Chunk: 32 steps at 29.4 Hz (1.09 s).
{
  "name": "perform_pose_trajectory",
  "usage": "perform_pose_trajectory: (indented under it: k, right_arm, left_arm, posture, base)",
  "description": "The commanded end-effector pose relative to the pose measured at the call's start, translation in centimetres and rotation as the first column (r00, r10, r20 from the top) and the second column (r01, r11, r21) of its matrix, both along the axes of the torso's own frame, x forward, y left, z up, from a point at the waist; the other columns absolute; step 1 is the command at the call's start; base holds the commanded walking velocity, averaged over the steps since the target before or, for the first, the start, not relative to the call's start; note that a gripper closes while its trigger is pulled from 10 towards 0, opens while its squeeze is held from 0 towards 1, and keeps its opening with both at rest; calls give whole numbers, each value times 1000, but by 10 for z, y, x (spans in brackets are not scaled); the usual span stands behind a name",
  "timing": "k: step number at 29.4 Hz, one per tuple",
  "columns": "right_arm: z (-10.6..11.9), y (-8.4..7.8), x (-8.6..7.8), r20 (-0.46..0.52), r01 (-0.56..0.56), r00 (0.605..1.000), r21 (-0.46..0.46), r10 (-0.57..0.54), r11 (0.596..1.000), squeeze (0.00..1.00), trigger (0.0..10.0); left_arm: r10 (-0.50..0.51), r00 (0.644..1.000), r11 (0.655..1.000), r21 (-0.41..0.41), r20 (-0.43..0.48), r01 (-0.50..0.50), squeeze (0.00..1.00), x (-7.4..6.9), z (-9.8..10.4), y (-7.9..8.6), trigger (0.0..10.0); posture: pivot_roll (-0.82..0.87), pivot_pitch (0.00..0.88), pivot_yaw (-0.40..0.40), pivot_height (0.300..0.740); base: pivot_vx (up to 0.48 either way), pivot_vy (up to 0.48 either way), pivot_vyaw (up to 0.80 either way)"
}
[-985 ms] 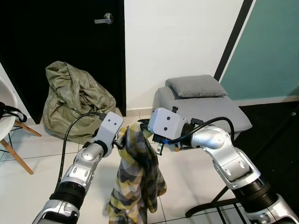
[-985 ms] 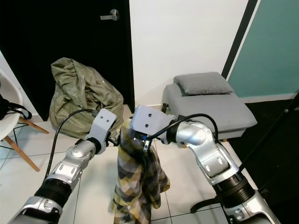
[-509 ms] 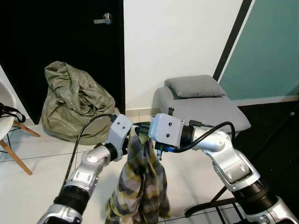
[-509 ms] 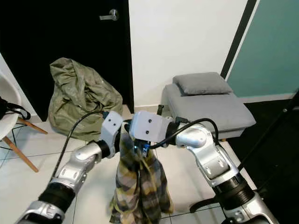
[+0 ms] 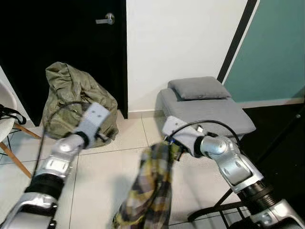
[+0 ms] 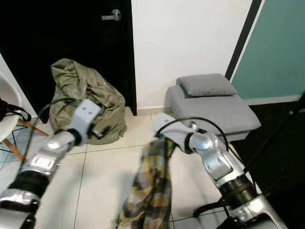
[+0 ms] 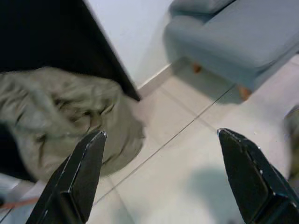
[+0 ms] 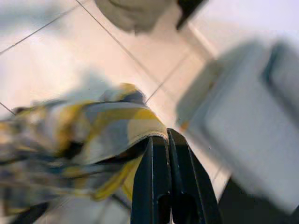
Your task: Hang hanger
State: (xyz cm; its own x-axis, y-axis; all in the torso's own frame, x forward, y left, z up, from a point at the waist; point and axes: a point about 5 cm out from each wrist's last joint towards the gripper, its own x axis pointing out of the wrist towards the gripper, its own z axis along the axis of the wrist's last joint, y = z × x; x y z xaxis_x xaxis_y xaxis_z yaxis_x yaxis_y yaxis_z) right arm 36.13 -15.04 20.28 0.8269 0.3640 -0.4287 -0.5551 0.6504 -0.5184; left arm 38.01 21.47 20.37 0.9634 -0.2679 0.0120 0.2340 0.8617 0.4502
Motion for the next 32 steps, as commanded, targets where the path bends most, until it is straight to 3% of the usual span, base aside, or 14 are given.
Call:
perform_pose_trajectory:
  k: [1,3,4,6,10,12,16,17,19,21,24,25,26,32]
  right_arm:
    - [8,-2,2,0,46,999,52,-47,998,0,10000]
    - [5,-2,5,-66,120,992,178,-110,977,0,10000]
    - [5,-2,5,-66,120,992,178,-110,977,0,10000]
    - [8,10,7,-151,155,983,367,-106,917,0,10000]
    - [11,20,6,-207,164,975,441,-77,882,0,10000]
    - [16,36,1,-275,147,961,515,1,844,0,10000]
    - [20,46,-3,-310,151,950,552,34,820,0,10000]
    - [23,49,-1,-298,168,955,578,14,798,0,10000]
    - [27,52,3,-274,203,961,616,-34,761,0,10000]
    - [28,52,4,-263,214,963,626,-55,750,0,10000]
    - [40,48,15,-194,288,957,729,-217,620,0,10000]
    - [40,48,15,-194,288,957,729,-217,620,0,10000]
    - [44,47,18,-200,315,945,775,-259,548,0,10000]
    - [50,55,18,-220,321,943,803,-250,502,0,10000]
  left_arm:
    - [12,999,1000,10,-36,-12,0,-3,-10,4,10000]
    - [-13,999,1000,-18,-40,12,0,-8,-14,4,10000]
    - [-13,999,1000,-18,-40,12,0,-8,-14,4,10000]
    - [-130,991,988,-95,-43,126,0,-15,-17,-14,10000]
    - [-216,975,968,-141,-41,209,0,-18,-18,-30,10000]
    - [-335,939,933,-165,-71,320,0,-23,-25,-62,10000]
    - [-417,904,898,-198,-95,393,0,-27,-28,-87,10000]
    - [-462,880,874,-223,-109,431,1000,-29,-27,-101,10000]
    - [-521,844,840,-248,-124,482,1000,-34,-25,-119,10000]
    - [-537,834,831,-249,-126,497,1000,-36,-24,-124,10000]
    - [-456,876,886,-170,-158,431,1000,-39,-29,-137,10000]
    - [-456,876,886,-170,-158,431,1000,-39,-29,-137,10000]
    - [-368,916,928,-128,-161,350,1000,-39,-31,-134,10000]
    - [-155,982,987,-69,-107,148,1000,-38,-35,-122,10000]
  posture:
    - [-63,211,-56,740]
    - [-55,216,-60,740]
    - [-55,216,-60,740]
    - [-54,225,-62,740]
    - [-59,232,-65,740]
    - [-60,233,-64,740]
    - [-64,233,-59,740]
    - [-67,234,-54,740]
    - [-65,235,-51,740]
    - [-65,235,-51,740]
    - [-64,233,-44,740]
    - [-64,233,-44,740]
    - [-63,231,-44,740]
    - [-52,231,-55,740]
  base:
    - [0,0,0]
    - [0,0,0]
    - [0,0,0]
    - [0,0,0]
    - [0,0,0]
    - [0,0,0]
    - [0,0,0]
    - [0,0,0]
    - [0,0,0]
    - [0,0,0]
    - [0,0,0]
    - [0,0,0]
    - [0,0,0]
    - [0,0,0]
